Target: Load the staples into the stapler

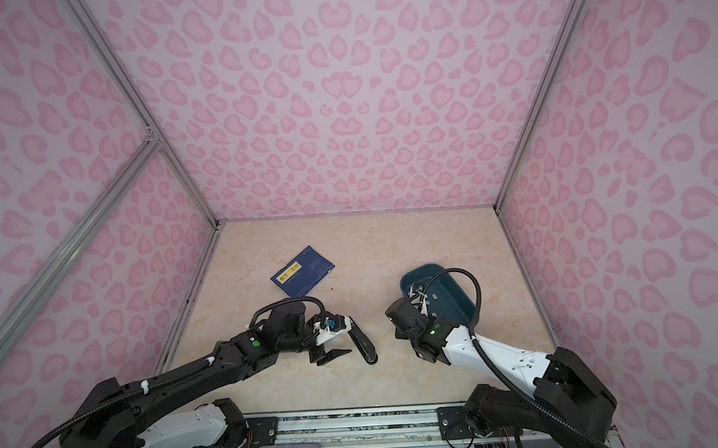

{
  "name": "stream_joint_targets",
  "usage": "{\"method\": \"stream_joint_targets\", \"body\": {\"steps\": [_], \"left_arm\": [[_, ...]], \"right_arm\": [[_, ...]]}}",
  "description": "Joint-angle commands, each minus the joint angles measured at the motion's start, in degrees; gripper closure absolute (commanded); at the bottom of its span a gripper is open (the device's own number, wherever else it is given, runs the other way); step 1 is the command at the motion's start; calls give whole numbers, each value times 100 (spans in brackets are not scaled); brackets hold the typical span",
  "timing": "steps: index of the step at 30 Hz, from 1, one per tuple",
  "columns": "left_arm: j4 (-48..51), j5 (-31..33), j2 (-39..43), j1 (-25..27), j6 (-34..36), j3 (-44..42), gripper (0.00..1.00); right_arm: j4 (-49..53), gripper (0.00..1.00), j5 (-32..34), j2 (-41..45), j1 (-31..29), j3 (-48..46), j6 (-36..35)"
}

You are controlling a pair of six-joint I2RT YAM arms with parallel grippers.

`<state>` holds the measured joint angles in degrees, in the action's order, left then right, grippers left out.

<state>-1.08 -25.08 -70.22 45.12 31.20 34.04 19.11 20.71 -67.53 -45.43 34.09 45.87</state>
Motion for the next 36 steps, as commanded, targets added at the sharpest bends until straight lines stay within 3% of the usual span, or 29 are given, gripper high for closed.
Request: {"method": "stream_joint_targets", "body": {"steps": [1, 12, 22, 27, 30, 34, 36], "left_arm": [[667, -370, -524, 14, 1258, 399, 24], [904, -511, -1775, 83, 1938, 1245, 25], [1333, -469, -2854, 213, 2338, 2003, 32], [1478, -580, -3049, 214, 2362, 2123, 52], [1641, -701, -3150, 208, 2375, 2250, 76], [1780, -813, -3226, 210, 2382, 2350, 80], [1825, -861, -3244, 208, 2360, 2391, 73]], "right_arm": [[-31, 52, -171, 320, -10, -75, -180], [-258, 37, -393, 1754, -1, -558, -542], [-97, 32, -381, 2186, 176, -640, -719], [-108, 31, -538, 2295, 428, -757, -762], [-129, 30, -683, 2323, 617, -820, -789], [-101, 31, -800, 2403, 757, -876, -799], [-95, 31, -838, 2499, 776, -905, -807]]}}
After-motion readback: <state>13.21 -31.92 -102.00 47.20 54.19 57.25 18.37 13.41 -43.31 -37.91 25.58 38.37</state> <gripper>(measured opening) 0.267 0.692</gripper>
